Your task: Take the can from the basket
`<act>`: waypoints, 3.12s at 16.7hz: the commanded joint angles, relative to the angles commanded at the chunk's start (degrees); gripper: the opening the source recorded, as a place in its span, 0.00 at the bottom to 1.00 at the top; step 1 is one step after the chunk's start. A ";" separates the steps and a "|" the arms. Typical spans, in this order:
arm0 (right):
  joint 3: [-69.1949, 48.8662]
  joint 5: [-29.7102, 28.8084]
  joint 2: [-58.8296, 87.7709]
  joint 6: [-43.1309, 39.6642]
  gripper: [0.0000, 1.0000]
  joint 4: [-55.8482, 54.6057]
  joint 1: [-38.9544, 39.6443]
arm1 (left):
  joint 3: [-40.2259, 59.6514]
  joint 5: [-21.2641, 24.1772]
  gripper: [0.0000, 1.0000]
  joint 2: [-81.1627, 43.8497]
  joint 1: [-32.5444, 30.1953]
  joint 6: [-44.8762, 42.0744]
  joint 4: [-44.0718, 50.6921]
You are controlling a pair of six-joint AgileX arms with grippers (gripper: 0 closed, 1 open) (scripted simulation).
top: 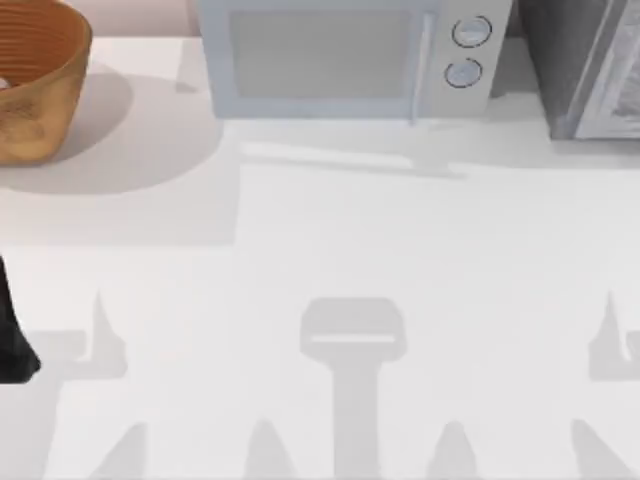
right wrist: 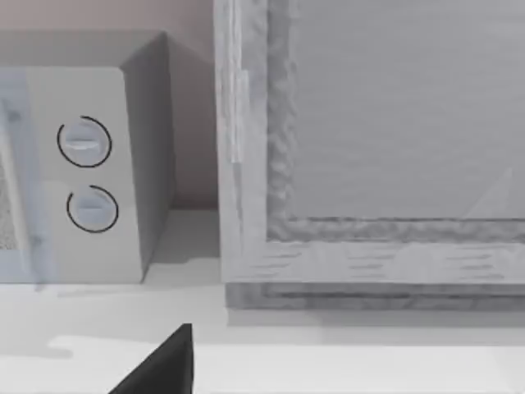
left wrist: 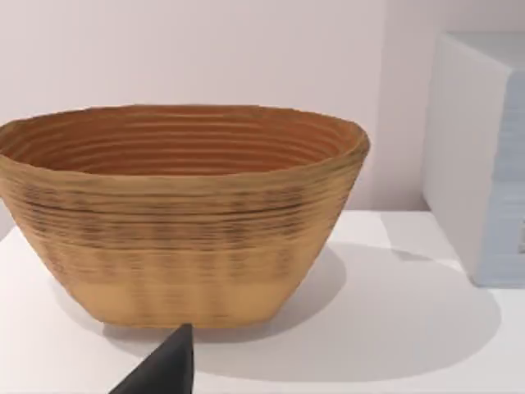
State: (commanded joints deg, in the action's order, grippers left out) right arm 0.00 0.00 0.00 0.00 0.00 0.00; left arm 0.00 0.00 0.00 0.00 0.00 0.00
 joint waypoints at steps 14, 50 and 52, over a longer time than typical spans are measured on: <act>0.00 0.00 0.00 0.00 1.00 0.00 0.00 | 40.59 -0.24 1.00 -44.12 5.05 2.11 20.14; 0.00 0.00 0.00 0.00 1.00 0.00 0.00 | 154.28 11.22 1.00 -153.42 11.51 -11.77 74.86; 0.00 0.00 0.00 0.00 1.00 0.00 0.00 | 153.72 11.03 1.00 -154.09 11.62 -11.48 74.04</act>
State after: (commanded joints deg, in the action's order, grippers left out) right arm 0.00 0.00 0.00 0.00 0.00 0.00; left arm 153.72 11.03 -154.09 11.62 -11.48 74.04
